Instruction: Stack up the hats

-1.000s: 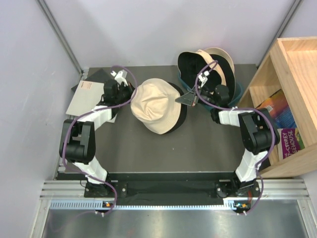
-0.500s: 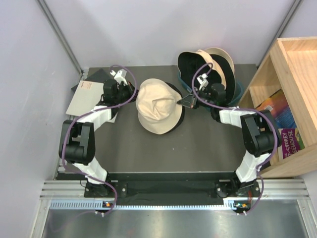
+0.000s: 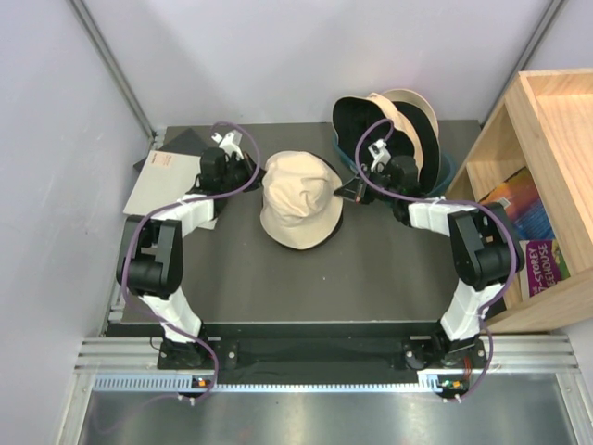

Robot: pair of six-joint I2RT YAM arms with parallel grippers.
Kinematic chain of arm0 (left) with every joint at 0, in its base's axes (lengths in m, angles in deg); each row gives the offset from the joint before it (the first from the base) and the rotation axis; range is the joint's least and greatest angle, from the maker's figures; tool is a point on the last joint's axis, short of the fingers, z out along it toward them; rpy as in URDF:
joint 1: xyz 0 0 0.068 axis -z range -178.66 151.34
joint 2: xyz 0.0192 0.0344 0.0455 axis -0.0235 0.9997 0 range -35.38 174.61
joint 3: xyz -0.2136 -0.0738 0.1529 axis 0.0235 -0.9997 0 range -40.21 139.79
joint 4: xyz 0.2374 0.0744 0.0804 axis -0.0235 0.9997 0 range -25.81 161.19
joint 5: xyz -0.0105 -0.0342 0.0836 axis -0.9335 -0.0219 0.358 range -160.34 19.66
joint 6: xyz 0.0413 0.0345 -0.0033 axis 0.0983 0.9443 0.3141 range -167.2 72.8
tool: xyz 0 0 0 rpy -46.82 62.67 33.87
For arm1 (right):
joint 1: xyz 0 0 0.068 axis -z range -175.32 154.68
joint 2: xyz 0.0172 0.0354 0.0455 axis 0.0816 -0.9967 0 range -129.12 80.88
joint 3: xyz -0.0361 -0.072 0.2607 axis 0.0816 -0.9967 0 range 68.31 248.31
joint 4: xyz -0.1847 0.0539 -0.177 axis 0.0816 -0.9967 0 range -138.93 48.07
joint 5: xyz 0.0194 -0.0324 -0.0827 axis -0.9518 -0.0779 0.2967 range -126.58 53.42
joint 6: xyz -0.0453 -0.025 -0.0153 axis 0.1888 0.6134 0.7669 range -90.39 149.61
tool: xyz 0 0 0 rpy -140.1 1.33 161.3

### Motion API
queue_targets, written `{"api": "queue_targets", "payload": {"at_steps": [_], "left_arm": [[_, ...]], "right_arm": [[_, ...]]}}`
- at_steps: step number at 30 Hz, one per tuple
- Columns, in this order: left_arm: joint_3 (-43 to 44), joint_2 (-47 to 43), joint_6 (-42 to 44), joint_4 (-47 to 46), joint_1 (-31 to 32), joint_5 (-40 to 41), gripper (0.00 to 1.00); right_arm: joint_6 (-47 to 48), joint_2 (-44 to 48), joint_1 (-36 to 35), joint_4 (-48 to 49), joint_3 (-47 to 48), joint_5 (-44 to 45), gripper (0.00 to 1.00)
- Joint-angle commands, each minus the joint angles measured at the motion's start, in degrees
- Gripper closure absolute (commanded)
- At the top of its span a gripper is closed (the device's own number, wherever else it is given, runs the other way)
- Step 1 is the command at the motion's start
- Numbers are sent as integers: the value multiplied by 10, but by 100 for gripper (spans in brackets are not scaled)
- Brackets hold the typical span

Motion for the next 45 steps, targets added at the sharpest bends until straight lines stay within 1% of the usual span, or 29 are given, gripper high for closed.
{"api": "queue_targets", "payload": {"at_steps": [1, 11, 16, 20, 21, 22, 23, 24, 26, 27, 28, 29, 30, 32, 33, 34, 36, 37, 38, 39, 40, 41, 43, 44, 45], "left_arm": [[-9, 27, 20, 18, -5, 80, 100], [-55, 22, 37, 12, -5, 123, 100], [-45, -2, 33, 20, -5, 122, 100], [-23, -36, 34, 59, -7, 135, 99], [-20, -40, 33, 63, -8, 135, 94], [-12, -43, 28, 67, -13, 132, 86], [-6, -48, 26, 72, -15, 130, 77], [-2, -49, 25, 87, -20, 130, 66], [9, -59, 11, 104, -38, 132, 50], [10, -64, 3, 118, -54, 130, 38], [10, -78, -2, 125, -61, 131, 31], [9, -86, -3, 132, -68, 132, 27], [9, -96, -3, 150, -78, 135, 20], [8, -131, 3, 172, -84, 151, 15], [9, -143, 7, 177, -84, 158, 11], [9, -170, 9, 208, -85, 162, 10], [9, -198, 10, 222, -85, 168, 7], [11, -230, 9, 239, -84, 170, 2], [12, -245, 9, 247, -85, 172, 1], [15, -261, 11, 257, -85, 173, 1], [22, -289, 12, 266, -85, 171, 1], [29, -302, 17, 293, -85, 169, 1], [56, -329, 35, 321, -84, 154, 1], [66, -335, 45, 352, -84, 145, 1], [79, -343, 69, 364, -84, 132, 1]], "right_arm": [[58, -26, 8, -88, -10, 97, 100], [72, -14, 8, -97, -39, 112, 100], [75, 9, 6, -106, -47, 110, 100], [78, 46, -4, -121, -56, 114, 100], [78, 53, -10, -123, -62, 114, 100], [76, 58, -13, -123, -65, 114, 100], [68, 66, -17, -122, -68, 115, 100], [63, 70, -25, -118, -76, 117, 100], [46, 82, -32, -103, -88, 120, 99], [43, 84, -40, -96, -91, 121, 99], [39, 87, -44, -93, -93, 123, 98], [33, 93, -49, -90, -99, 125, 95], [31, 96, -61, -89, -100, 126, 92], [23, 111, -70, -88, -108, 128, 83], [21, 118, -77, -86, -112, 130, 71], [17, 126, -78, -85, -116, 132, 66], [14, 154, -79, -97, -128, 137, 52], [19, 166, -77, -113, -128, 146, 38], [42, 191, -77, -133, -122, 170, 33], [54, 206, -77, -179, -118, 183, 29], [68, 221, -77, -203, -114, 196, 25], [97, 255, -77, -227, -104, 228, 24], [136, 291, -77, -305, -91, 266, 20], [146, 323, -77, -328, -76, 312, 19], [155, 338, -77, -364, -67, 336, 16]]}}
